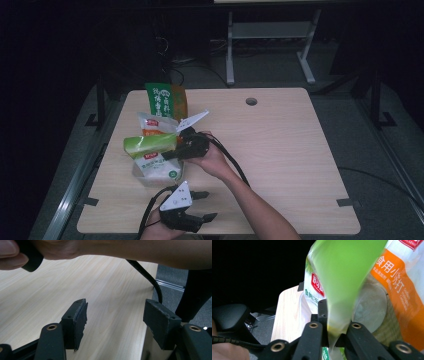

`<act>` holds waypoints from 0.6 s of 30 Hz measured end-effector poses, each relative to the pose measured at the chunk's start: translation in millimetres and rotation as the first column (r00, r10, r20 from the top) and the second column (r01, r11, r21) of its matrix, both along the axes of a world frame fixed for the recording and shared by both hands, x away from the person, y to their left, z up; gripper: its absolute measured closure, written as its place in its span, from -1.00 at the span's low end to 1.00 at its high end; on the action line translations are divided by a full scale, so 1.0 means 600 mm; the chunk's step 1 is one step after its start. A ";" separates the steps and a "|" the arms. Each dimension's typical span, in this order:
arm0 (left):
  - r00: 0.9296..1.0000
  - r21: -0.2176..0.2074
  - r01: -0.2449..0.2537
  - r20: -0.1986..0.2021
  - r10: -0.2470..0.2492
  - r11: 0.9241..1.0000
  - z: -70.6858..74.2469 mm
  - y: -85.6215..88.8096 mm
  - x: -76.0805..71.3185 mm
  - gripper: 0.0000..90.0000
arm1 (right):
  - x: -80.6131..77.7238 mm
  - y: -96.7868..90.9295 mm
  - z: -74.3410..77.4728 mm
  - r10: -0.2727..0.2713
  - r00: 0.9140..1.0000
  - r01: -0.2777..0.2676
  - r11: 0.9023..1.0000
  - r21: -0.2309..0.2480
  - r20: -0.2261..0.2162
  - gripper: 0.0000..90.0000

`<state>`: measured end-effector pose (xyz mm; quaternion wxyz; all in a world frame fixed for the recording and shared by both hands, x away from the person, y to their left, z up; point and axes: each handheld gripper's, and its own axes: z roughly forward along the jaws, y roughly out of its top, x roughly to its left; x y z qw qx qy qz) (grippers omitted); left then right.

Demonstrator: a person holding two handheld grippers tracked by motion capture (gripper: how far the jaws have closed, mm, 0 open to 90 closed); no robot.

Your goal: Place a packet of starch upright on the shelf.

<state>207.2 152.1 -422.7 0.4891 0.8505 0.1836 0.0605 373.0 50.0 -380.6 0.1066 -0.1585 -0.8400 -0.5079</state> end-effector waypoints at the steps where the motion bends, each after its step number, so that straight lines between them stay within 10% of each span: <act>1: 1.000 -0.001 -0.003 -0.001 0.003 1.000 0.000 0.001 0.001 -0.22 | 0.000 -0.001 0.001 -0.003 1.000 0.003 1.000 -0.002 0.002 0.85; 18: 1.000 0.031 -0.030 0.003 0.030 0.999 -0.005 0.004 0.018 -0.28 | -0.008 -0.072 0.034 -0.074 0.997 0.074 0.997 0.001 0.036 0.32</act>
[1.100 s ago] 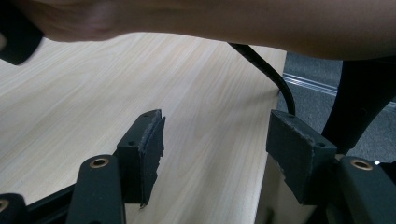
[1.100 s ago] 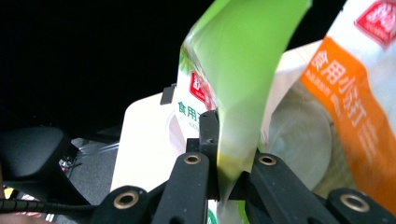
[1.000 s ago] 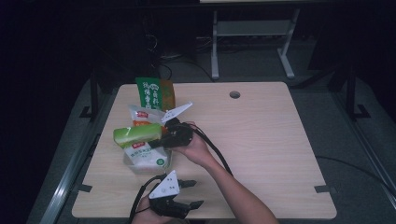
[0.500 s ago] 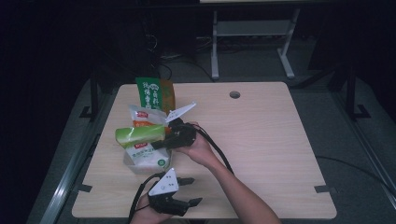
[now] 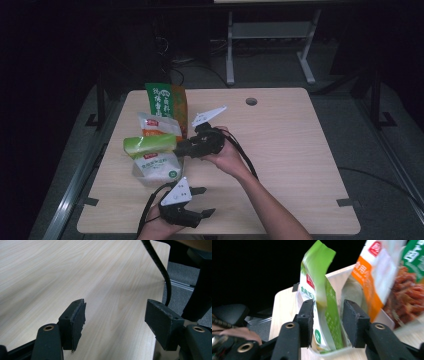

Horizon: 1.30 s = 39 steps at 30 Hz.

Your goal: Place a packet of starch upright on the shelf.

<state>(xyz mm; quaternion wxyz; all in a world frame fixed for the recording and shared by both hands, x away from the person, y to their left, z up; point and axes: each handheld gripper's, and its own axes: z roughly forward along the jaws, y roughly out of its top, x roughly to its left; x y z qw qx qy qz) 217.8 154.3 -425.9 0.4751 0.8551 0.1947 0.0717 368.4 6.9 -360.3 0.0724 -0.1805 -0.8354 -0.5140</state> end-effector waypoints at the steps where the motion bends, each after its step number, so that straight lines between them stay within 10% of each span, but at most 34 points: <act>1: 1.000 0.004 -0.004 0.007 0.004 1.000 0.001 0.001 0.002 -0.28 | -0.001 -0.006 0.002 -0.005 1.000 0.005 1.000 -0.004 0.004 0.29; 17: 1.000 0.023 -0.006 0.013 0.006 1.000 -0.002 0.002 0.013 -0.31 | 0.008 -0.121 0.004 -0.141 0.990 0.141 0.987 -0.076 0.006 0.06; 39: 1.000 0.015 0.000 -0.002 0.000 1.000 -0.008 -0.003 0.015 -0.34 | 0.002 -0.199 -0.006 -0.222 0.975 0.220 0.968 -0.124 0.003 -0.04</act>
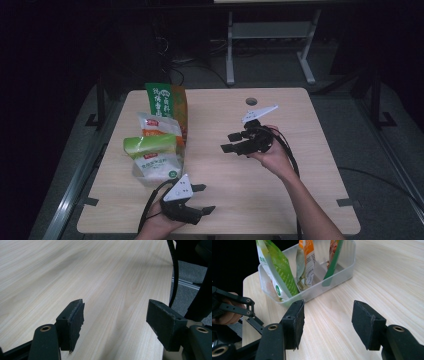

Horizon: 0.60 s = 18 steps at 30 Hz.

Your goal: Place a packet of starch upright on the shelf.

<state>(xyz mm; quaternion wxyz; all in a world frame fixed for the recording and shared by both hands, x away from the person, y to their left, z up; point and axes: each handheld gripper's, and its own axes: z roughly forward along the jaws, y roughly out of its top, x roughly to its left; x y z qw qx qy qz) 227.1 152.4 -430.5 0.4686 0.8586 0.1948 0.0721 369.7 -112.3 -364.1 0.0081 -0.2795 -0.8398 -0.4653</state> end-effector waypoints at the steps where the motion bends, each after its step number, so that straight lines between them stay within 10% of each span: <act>1: 1.000 0.001 0.000 -0.001 0.000 1.000 0.000 0.000 0.000 -0.34 | -0.001 -0.003 0.000 -0.005 1.000 0.005 1.000 0.004 0.000 -0.05; 18: 1.000 0.014 -0.004 0.002 0.004 1.000 0.002 0.002 0.002 -0.35 | -0.013 -0.044 -0.015 -0.048 0.999 0.048 0.999 -0.002 -0.009 -0.07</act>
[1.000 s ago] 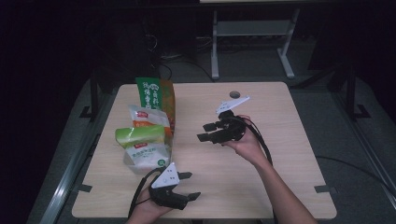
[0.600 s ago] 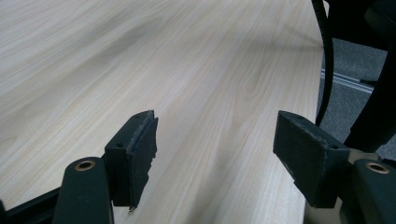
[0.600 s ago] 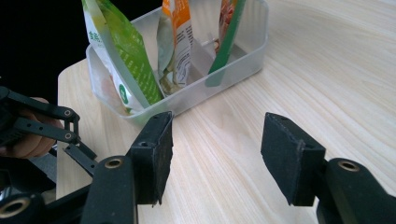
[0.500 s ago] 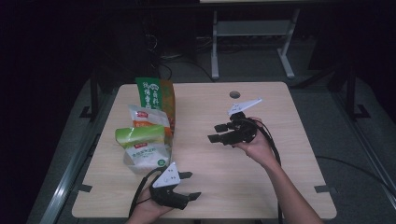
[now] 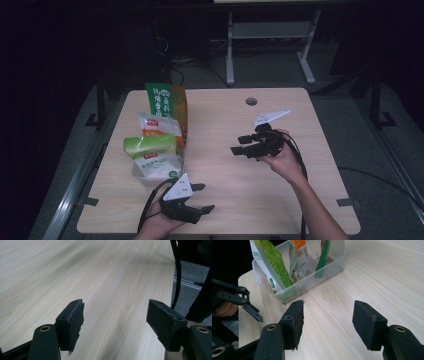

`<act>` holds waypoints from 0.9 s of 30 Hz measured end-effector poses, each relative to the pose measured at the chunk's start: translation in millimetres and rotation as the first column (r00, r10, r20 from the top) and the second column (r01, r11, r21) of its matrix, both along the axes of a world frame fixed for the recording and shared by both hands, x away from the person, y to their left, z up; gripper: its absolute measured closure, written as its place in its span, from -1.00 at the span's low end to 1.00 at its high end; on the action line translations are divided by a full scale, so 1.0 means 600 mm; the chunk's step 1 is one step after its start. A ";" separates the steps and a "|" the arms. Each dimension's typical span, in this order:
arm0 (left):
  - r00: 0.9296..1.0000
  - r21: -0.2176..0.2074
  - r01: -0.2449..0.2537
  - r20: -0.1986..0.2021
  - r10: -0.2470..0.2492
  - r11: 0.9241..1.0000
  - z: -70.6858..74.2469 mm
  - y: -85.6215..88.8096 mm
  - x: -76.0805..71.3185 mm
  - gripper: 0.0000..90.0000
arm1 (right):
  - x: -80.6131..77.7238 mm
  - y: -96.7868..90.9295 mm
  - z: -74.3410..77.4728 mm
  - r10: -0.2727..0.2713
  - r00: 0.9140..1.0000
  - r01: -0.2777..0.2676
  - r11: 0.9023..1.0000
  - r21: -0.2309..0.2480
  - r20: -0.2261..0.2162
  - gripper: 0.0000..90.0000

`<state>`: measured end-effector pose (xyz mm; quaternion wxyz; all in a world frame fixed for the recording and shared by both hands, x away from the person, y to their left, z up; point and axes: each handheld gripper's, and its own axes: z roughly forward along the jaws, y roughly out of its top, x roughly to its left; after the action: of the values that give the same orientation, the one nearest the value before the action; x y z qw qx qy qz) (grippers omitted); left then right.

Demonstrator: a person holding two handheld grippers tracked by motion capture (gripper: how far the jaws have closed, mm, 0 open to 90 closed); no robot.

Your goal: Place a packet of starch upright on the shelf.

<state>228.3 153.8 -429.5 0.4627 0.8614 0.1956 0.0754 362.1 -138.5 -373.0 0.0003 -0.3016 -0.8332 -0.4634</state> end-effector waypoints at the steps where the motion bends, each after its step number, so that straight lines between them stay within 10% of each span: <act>1: 1.000 0.000 0.000 0.000 0.000 1.000 0.000 0.000 0.000 -0.35 | -0.001 -0.003 -0.001 -0.003 1.000 0.003 1.000 -0.003 0.000 -0.07; 27: 1.000 -0.001 -0.003 0.003 0.003 1.000 0.000 0.004 0.001 -0.35 | -0.034 -0.082 -0.035 -0.084 0.995 0.084 0.996 0.002 -0.045 -0.10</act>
<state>228.8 156.0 -429.3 0.4634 0.8606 0.1964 0.0773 341.6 -187.9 -394.3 0.0000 -0.3468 -0.8187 -0.4577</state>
